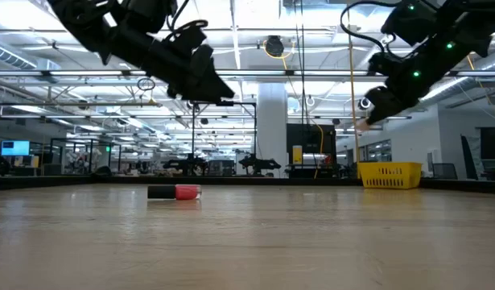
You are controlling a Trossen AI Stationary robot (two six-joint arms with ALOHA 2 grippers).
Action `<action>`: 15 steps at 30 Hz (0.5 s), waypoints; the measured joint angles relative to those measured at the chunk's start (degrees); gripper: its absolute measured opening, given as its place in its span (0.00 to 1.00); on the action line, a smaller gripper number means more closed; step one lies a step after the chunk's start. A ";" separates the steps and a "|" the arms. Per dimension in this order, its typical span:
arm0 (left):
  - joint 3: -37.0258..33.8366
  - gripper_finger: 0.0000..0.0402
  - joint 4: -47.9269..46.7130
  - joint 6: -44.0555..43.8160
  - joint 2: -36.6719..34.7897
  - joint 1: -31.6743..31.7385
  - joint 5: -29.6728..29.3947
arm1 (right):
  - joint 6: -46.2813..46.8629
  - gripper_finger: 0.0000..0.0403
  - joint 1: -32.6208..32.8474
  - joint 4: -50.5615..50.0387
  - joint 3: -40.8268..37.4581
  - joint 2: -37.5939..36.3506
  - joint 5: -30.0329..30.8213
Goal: Pick & Place Nail Polish
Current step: Put the light pink nail polish bottle into the yellow bin
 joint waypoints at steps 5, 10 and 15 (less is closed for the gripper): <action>-2.28 0.67 1.63 -2.80 -0.09 1.31 0.09 | 3.88 0.13 -0.01 -9.76 -0.04 -2.75 12.85; -2.30 0.67 1.08 -3.09 -0.09 1.28 0.20 | 3.77 0.13 -1.44 -9.56 -1.78 -2.38 16.91; -2.30 0.67 0.64 -2.97 -0.09 1.31 0.17 | 6.33 0.13 -6.09 -10.54 -2.14 -2.18 14.06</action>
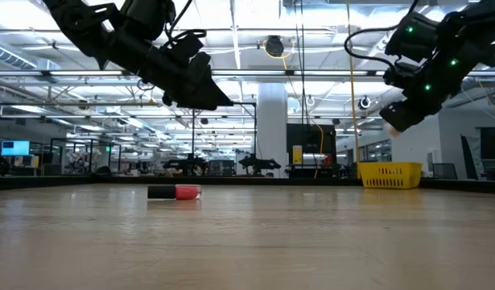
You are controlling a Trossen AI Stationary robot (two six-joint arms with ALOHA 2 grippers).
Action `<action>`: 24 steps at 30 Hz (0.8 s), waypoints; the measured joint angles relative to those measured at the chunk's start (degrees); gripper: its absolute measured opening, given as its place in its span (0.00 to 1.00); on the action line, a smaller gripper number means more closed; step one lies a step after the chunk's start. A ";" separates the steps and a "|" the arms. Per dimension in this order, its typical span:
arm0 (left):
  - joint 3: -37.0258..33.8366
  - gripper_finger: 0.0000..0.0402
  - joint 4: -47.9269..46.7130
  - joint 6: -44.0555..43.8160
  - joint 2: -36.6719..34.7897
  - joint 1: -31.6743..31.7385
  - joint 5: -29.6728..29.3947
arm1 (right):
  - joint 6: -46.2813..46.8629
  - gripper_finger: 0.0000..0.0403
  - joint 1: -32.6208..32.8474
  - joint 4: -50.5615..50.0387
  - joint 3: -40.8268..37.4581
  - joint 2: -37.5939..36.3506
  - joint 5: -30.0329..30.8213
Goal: Pick & Place Nail Polish
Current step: Put the light pink nail polish bottle into the yellow bin
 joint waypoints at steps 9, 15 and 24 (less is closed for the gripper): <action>0.02 0.67 -0.32 -0.06 0.02 0.00 0.00 | 0.30 0.13 -6.97 1.08 -1.72 0.59 -4.83; 0.02 0.67 -0.36 -0.14 0.02 0.00 0.00 | -1.15 0.13 -8.93 1.70 -3.63 0.59 -4.88; 0.02 0.67 -0.35 -0.28 0.02 0.00 -0.02 | -2.13 0.18 -9.67 4.57 -3.63 0.59 -4.90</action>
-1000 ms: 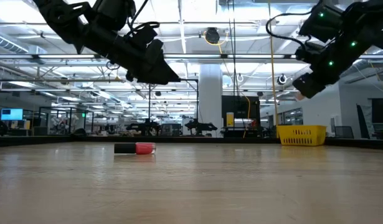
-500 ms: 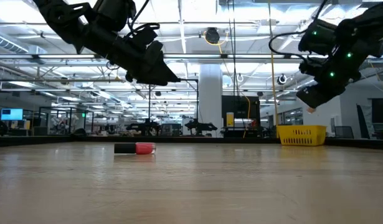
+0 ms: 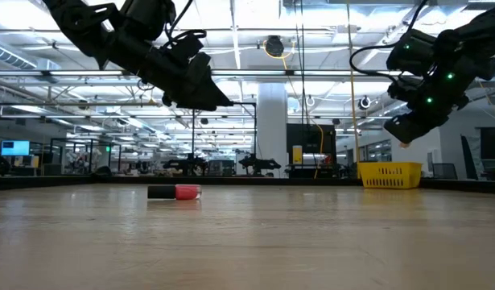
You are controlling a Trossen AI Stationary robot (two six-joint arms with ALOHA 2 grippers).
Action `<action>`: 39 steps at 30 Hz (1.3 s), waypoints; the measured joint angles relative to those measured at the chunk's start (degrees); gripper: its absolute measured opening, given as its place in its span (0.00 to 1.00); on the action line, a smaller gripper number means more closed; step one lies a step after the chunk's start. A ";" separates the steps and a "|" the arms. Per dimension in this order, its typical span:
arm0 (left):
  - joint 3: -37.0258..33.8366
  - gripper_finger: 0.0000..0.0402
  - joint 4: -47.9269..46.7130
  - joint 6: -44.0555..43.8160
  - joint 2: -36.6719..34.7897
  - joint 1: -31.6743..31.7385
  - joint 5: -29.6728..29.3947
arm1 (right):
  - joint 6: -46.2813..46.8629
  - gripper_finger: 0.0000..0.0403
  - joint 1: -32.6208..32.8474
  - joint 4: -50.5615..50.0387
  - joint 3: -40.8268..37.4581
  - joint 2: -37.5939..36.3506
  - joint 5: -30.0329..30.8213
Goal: Pick & Place Nail Polish
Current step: Put the light pink nail polish bottle into the yellow bin, then put the pink nail polish bottle into the yellow bin
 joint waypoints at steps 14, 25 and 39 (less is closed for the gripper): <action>0.00 0.67 -0.02 -0.73 0.00 -0.23 -0.01 | 3.44 0.50 0.08 4.19 -0.02 -0.02 -3.94; 0.04 0.67 -2.31 -3.89 0.00 -2.67 5.66 | -2.57 0.50 0.13 18.95 -0.04 -0.02 -32.88; 10.48 0.67 -43.99 -16.34 1.30 -16.62 9.13 | -3.47 0.50 0.17 21.69 -0.04 0.00 -41.79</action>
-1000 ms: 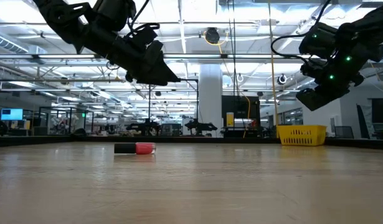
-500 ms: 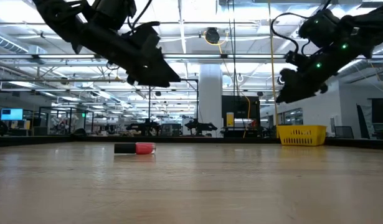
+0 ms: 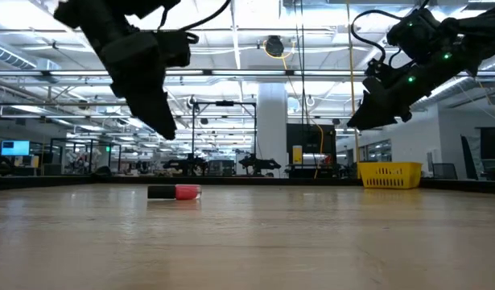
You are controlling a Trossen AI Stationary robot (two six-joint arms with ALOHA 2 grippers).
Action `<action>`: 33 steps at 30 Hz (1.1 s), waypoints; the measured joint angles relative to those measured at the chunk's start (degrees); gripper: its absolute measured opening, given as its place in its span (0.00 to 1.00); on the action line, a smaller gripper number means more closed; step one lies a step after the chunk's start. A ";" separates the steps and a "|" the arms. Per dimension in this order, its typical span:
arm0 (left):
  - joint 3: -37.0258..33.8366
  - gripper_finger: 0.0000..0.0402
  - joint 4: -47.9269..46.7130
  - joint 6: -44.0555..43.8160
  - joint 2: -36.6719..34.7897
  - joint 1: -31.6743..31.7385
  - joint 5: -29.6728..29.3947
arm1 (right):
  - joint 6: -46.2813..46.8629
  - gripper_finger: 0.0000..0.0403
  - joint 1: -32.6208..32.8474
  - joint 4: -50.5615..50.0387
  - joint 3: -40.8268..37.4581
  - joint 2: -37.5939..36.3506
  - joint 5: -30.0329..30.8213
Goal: Pick & Place Nail Polish
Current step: Put the pink nail polish bottle into the yellow bin
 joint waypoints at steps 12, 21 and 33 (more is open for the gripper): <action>1.64 0.67 -4.13 -5.04 10.03 -3.55 0.74 | 1.87 0.49 0.20 0.93 0.02 0.00 -0.17; 1.67 0.67 -3.29 -2.68 14.20 -2.75 0.78 | 1.70 0.49 1.99 1.17 0.02 0.00 -0.11; 1.67 0.67 -3.22 4.92 14.22 -1.60 -0.18 | 1.54 0.49 1.99 1.19 0.02 0.00 -0.02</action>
